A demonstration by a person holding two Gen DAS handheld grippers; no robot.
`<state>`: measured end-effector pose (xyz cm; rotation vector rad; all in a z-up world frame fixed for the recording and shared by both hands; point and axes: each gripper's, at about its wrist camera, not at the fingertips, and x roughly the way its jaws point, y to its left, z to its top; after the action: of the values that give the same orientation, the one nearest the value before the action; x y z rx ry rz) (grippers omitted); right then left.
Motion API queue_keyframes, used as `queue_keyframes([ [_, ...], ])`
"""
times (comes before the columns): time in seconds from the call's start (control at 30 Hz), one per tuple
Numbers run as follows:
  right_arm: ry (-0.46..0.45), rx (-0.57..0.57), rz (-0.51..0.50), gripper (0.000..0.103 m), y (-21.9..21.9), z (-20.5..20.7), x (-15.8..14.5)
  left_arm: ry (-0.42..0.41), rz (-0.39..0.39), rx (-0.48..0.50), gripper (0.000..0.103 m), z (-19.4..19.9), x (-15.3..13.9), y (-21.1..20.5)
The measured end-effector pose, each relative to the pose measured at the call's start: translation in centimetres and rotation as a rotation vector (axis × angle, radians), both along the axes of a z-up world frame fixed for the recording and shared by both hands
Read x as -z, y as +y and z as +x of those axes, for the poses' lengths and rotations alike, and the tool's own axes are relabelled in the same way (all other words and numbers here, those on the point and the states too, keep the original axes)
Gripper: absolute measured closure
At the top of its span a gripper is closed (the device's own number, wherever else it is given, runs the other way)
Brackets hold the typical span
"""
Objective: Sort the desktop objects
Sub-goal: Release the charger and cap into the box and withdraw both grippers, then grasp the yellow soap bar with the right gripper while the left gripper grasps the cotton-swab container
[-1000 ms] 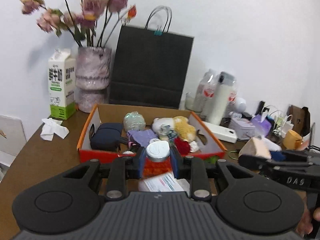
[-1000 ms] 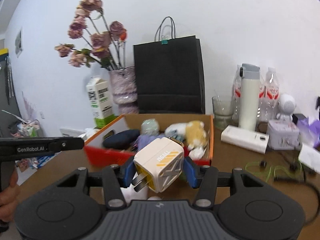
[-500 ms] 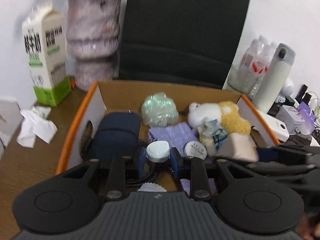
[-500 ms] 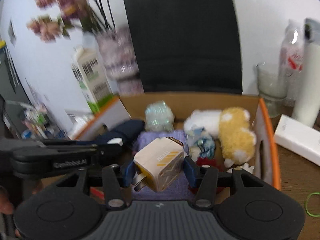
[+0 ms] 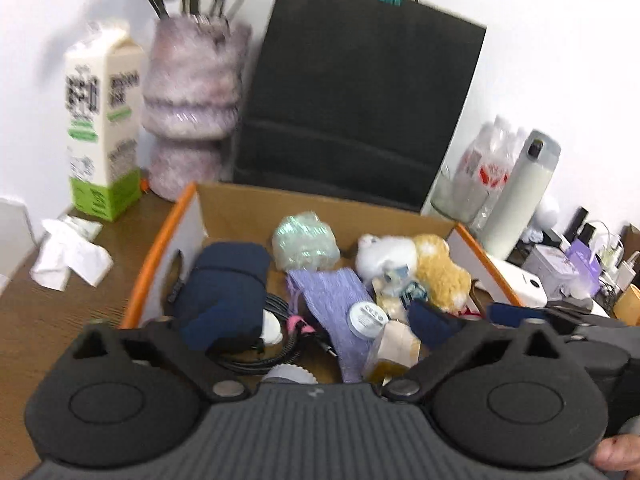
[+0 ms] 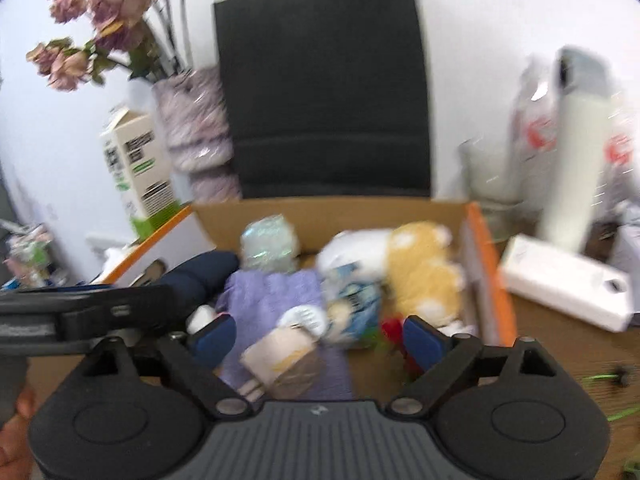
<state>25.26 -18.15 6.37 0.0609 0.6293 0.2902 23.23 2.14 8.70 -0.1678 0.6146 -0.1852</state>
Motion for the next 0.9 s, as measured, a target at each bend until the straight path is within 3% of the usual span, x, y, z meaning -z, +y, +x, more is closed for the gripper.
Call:
queue_keyframes([
  [0.2,-0.066,0.124,-0.064,0.008,-1.4,-3.8,-1.7,-0.057,0.114,0.012,0.000,-4.4,-0.9,-1.9],
  [0.47,-0.123,0.111,-0.052,0.003,-2.6,-13.9,-1.9,-0.132,0.176,-0.025,0.000,-13.8,-1.6,-3.0],
  [0.63,-0.109,0.115,-0.016,0.000,-3.9,-20.9,-0.3,-0.163,0.139,-0.005,0.000,-20.5,-0.2,-2.9],
  [0.77,-0.063,0.122,-0.017,0.000,-4.7,-25.6,1.9,-0.156,0.151,0.025,0.000,-25.6,1.8,-3.1],
  [0.9,-0.018,0.125,-0.028,0.000,-5.1,-30.1,3.7,-0.162,0.179,-0.043,0.000,-29.7,3.5,-3.0],
])
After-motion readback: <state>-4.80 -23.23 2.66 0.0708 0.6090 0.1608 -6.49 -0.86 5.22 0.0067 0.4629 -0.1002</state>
